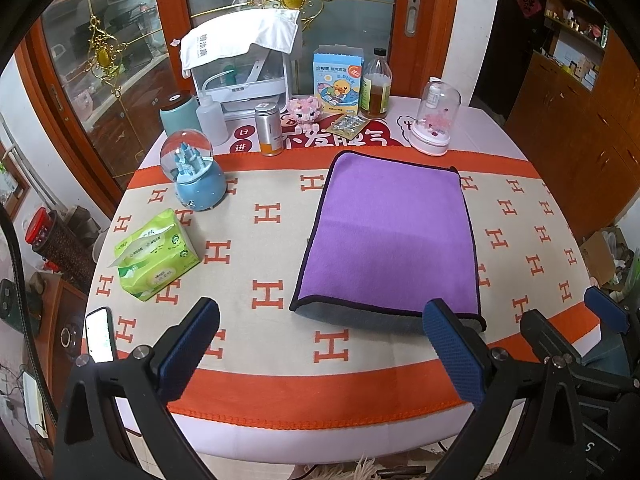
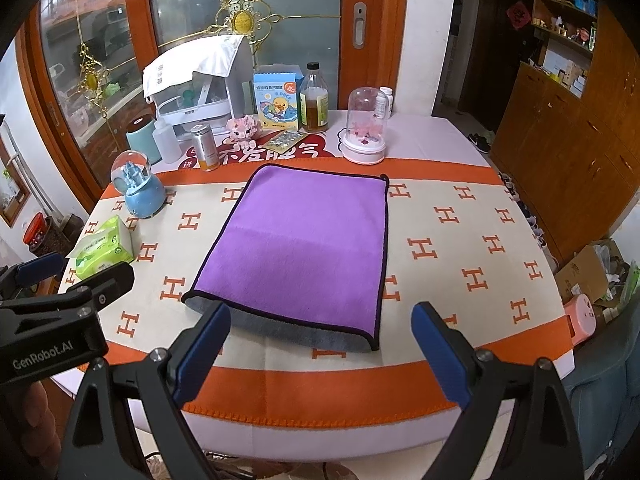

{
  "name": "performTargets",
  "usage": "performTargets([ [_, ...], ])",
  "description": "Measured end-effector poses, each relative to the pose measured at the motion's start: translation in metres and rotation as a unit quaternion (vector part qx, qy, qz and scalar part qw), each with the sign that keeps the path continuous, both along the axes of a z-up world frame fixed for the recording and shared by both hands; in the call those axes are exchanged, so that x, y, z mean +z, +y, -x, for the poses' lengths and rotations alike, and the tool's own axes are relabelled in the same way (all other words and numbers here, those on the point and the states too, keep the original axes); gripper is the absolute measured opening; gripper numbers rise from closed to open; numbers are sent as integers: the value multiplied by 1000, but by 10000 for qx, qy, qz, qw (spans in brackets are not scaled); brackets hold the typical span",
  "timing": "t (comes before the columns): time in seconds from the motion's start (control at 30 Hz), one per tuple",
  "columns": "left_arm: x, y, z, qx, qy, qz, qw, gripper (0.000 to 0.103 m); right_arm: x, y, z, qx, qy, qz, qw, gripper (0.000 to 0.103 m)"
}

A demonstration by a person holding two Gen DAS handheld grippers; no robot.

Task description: Fold towel

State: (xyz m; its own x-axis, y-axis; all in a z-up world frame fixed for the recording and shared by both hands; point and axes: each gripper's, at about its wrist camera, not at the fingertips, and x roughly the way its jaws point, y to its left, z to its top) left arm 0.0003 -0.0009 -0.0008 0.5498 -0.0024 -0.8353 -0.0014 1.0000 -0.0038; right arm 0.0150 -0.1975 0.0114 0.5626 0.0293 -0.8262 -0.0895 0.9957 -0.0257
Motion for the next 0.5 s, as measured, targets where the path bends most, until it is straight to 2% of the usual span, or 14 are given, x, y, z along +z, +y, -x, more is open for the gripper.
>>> performTargets([
  [0.5, 0, -1, -1, -10, 5, 0, 10000, 101, 0, 5, 4, -39, 34, 1, 10000, 92],
])
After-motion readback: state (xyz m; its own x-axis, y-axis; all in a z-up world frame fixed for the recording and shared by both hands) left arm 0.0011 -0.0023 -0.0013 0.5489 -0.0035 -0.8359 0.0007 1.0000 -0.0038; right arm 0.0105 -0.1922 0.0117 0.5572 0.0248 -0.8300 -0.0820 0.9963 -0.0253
